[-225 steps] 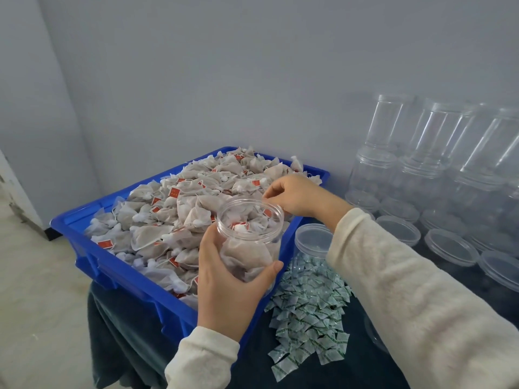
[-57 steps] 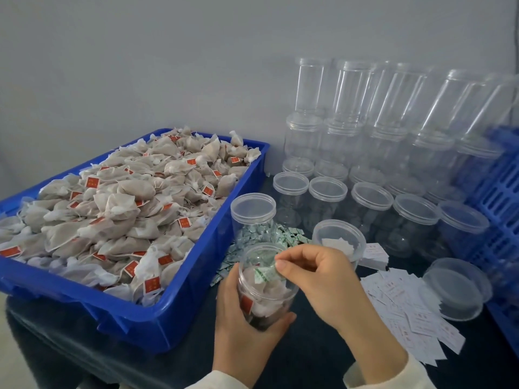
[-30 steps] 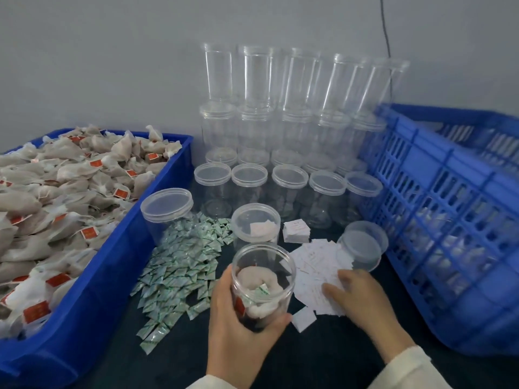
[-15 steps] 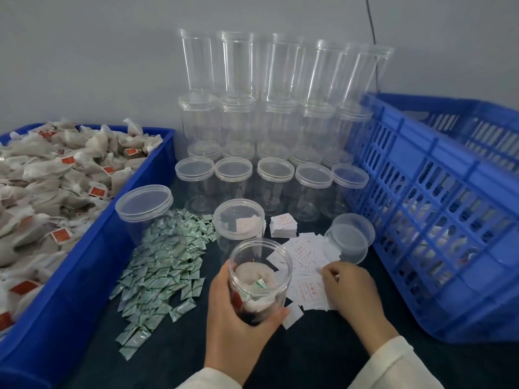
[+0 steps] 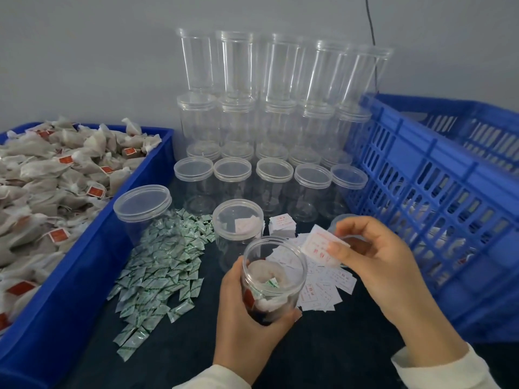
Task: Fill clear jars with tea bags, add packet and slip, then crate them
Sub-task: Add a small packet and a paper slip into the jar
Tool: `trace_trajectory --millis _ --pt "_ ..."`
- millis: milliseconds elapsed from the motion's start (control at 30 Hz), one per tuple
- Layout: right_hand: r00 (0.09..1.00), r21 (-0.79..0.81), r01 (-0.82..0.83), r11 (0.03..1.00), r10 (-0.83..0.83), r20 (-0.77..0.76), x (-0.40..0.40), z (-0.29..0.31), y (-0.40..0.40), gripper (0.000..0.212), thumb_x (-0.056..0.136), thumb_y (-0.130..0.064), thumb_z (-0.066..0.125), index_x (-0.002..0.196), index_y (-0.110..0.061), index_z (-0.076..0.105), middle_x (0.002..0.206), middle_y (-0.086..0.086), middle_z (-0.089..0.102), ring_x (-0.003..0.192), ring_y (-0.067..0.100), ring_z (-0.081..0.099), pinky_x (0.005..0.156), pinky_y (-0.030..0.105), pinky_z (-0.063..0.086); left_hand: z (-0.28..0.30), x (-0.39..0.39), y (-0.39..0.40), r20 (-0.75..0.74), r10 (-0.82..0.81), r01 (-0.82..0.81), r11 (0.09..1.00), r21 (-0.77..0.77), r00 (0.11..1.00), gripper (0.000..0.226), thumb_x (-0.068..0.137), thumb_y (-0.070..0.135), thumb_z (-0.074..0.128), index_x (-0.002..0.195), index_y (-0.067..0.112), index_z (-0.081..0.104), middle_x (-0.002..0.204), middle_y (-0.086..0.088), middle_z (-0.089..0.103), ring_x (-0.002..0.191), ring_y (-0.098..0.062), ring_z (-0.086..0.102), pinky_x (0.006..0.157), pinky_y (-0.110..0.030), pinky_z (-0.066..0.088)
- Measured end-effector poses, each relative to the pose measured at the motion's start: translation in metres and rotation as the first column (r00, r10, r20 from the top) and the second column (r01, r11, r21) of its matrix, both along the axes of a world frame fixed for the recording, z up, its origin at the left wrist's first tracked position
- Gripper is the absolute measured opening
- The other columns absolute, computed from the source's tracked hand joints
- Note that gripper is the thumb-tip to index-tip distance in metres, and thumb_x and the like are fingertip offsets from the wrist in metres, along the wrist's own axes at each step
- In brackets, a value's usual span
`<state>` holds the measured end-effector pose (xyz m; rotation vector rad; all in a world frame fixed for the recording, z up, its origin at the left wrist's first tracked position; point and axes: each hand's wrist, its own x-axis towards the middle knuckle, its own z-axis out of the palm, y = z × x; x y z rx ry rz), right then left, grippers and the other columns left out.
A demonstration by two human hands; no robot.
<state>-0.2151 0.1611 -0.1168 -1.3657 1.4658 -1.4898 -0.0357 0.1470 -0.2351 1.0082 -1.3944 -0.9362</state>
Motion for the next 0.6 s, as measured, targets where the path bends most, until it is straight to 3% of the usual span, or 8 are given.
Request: trace_trajectory --millis 67,133,267,400,500,600 --pt "0.994 0.021 -0.106 0.994 0.105 0.015 0.005 0.011 0.002 0.033 0.063 -0.024 0.078 0.094 -0.034 0.07 0.089 -0.011 0.071 0.079 0.005 0.069 0.065 0.014 0.053 0.004 -0.003 0.001 0.002 -0.011 0.011 1.0 -0.012 1.0 0.101 0.047 0.038 0.093 0.134 0.045 0.041 0.127 0.022 0.05 0.121 -0.004 0.054 0.09 -0.021 0.052" --pt "0.982 0.05 -0.186 0.981 0.185 0.031 0.008 0.018 0.0 0.037 0.059 -0.024 0.077 0.095 -0.03 0.071 0.082 -0.008 0.073 0.075 0.006 0.07 0.064 0.013 0.053 0.006 -0.005 0.002 0.001 -0.039 0.039 0.999 -0.012 0.999 0.102 0.049 0.036 0.094 0.136 0.039 0.041 0.129 0.015 0.052 0.121 -0.01 0.055 0.09 -0.028 0.054" --pt "0.952 0.143 -0.287 0.947 0.299 -0.068 0.017 0.028 -0.01 0.024 0.073 -0.009 0.076 0.09 -0.025 0.073 0.078 -0.004 0.075 0.074 0.007 0.071 0.062 0.015 0.053 0.01 -0.007 0.004 -0.029 -0.092 0.092 0.996 0.003 0.995 0.103 0.048 0.026 0.095 0.135 0.039 0.041 0.132 0.006 0.053 0.123 -0.016 0.055 0.092 -0.041 0.053" --pt "0.899 0.161 -0.223 0.961 0.267 -0.346 0.028 0.027 -0.016 0.032 0.083 -0.012 0.074 0.092 -0.043 0.069 0.083 -0.019 0.073 0.08 -0.003 0.069 0.072 0.012 0.053 0.012 -0.007 0.005 -0.029 -0.097 0.096 0.995 -0.018 0.995 0.103 0.049 0.022 0.093 0.136 0.035 0.042 0.132 0.003 0.053 0.124 -0.017 0.054 0.095 -0.04 0.052" --pt "0.833 0.159 -0.163 0.974 0.222 -0.506 0.036 0.023 -0.017 0.028 0.085 -0.021 0.073 0.097 -0.045 0.067 0.076 -0.034 0.066 0.081 -0.013 0.063 0.075 0.002 0.044 0.013 -0.007 0.005 -0.044 -0.104 0.104 0.994 -0.017 0.994 0.102 0.049 0.02 0.093 0.137 0.036 0.042 0.132 0.002 0.053 0.123 -0.018 0.055 0.094 -0.041 0.053" --pt "0.772 0.204 -0.128 0.971 0.227 -0.594 0.042 0.021 -0.017 0.029 0.087 -0.025 0.069 0.111 -0.042 0.068 0.073 -0.034 0.064 0.082 -0.014 0.061 0.087 0.014 0.048 0.015 -0.007 0.006 -0.041 -0.093 0.093 0.996 -0.018 0.995 0.103 0.049 0.023 0.093 0.136 0.039 0.041 0.132 0.006 0.053 0.123 -0.016 0.054 0.094 -0.041 0.053"
